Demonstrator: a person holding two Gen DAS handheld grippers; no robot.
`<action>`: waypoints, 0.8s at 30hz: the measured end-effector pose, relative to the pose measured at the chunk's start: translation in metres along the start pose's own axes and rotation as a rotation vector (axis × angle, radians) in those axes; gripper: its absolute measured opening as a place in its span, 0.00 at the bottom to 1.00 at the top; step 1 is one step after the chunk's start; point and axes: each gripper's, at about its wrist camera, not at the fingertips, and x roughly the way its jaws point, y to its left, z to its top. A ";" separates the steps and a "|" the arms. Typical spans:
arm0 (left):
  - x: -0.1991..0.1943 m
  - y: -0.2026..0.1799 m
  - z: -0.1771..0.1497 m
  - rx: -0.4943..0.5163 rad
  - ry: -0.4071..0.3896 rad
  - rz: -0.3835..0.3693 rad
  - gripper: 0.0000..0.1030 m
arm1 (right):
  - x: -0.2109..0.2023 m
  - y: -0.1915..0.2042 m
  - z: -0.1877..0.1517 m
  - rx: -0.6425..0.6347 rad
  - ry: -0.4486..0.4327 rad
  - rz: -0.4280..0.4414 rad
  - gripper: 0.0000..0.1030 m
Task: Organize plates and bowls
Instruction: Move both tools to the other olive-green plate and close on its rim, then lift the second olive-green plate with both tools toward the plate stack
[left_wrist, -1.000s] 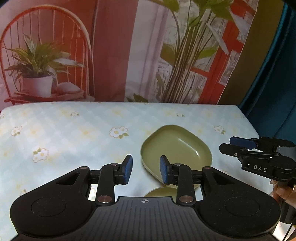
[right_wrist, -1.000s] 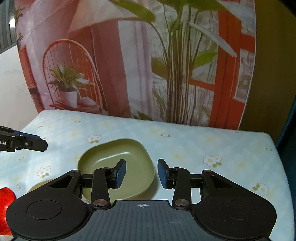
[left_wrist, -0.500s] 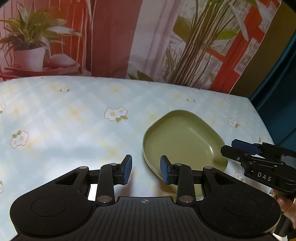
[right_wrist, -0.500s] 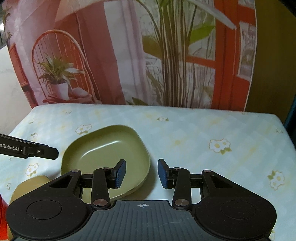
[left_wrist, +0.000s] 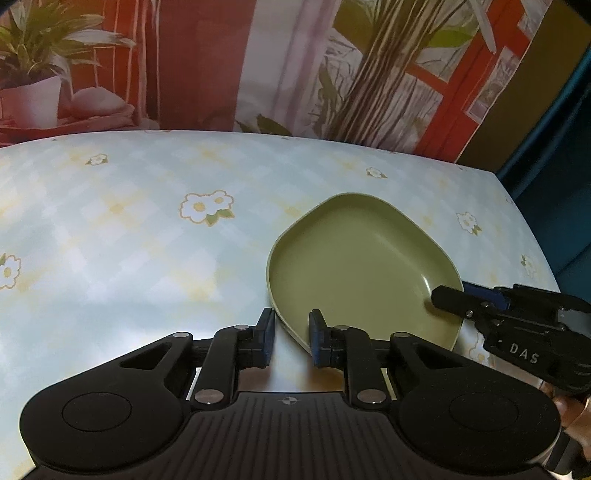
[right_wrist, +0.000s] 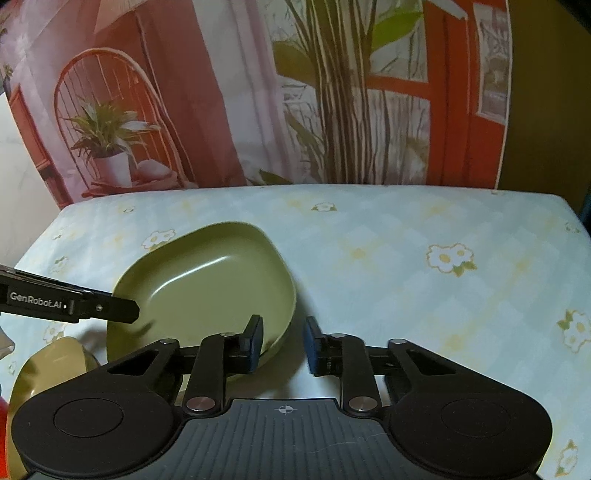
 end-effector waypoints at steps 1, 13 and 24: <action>0.000 -0.001 0.000 0.007 0.001 0.005 0.20 | 0.000 0.001 -0.001 0.000 0.000 0.004 0.17; -0.021 -0.017 0.009 0.075 -0.070 0.020 0.20 | -0.011 0.005 0.007 -0.012 -0.045 -0.023 0.17; -0.040 -0.030 0.005 0.108 -0.110 0.006 0.20 | -0.033 0.001 0.010 -0.003 -0.086 -0.032 0.17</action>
